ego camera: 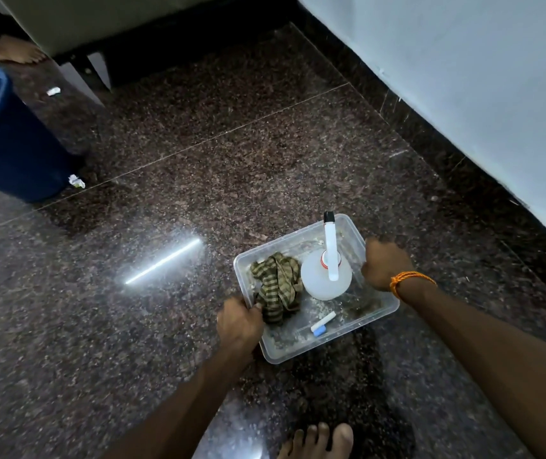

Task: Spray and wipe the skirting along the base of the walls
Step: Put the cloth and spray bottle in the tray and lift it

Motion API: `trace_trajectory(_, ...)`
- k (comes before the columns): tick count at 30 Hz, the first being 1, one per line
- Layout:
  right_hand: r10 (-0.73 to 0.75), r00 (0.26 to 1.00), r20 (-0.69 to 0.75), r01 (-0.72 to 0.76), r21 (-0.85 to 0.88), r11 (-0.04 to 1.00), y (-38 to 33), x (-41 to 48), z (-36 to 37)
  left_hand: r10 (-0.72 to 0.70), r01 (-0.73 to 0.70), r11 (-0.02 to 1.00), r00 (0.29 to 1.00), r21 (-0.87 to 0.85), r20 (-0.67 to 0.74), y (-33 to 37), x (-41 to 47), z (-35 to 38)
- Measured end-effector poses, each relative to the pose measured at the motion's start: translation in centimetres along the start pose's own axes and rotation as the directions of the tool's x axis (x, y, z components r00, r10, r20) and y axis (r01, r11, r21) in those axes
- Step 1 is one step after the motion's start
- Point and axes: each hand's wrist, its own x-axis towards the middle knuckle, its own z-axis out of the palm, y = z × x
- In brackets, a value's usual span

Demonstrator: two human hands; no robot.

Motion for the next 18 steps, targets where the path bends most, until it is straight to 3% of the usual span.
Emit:
trace_trajectory(3,0.01,1.0,0.014,-0.01,0.004,1.0,0.7,0.5,-0.5,-0.043,0.043,0.999,0.999,0.032,-0.006,1.0,-0.1,-0.7)
trace_trajectory(7,0.031,0.999,-0.009,-0.03,0.058,0.998,1.6,-1.0,-2.7,0.023,-0.022,0.994,1.0,0.107,-0.004,5.0,-1.0,-3.1)
trace_trajectory(10,0.115,0.993,-0.022,-0.108,0.194,0.975,2.7,-6.9,-8.0,0.044,-0.041,0.981,0.999,0.191,-0.012,10.2,-5.8,-7.9)
trace_trajectory(15,0.281,0.956,-0.084,-0.237,0.344,0.908,2.7,-15.8,-17.0,0.042,-0.042,0.995,0.999,0.086,-0.004,17.8,-13.6,-15.3)
trace_trajectory(17,0.363,0.923,-0.126,-0.283,0.416,0.864,3.1,-21.8,-25.8,0.077,-0.078,0.997,0.996,0.015,0.046,24.0,-19.3,-20.5)
trace_trajectory(18,0.349,0.928,-0.133,-0.265,0.425,0.866,2.5,-22.2,-25.2,0.038,-0.038,0.999,0.998,-0.007,0.04,23.5,-19.9,-21.1)
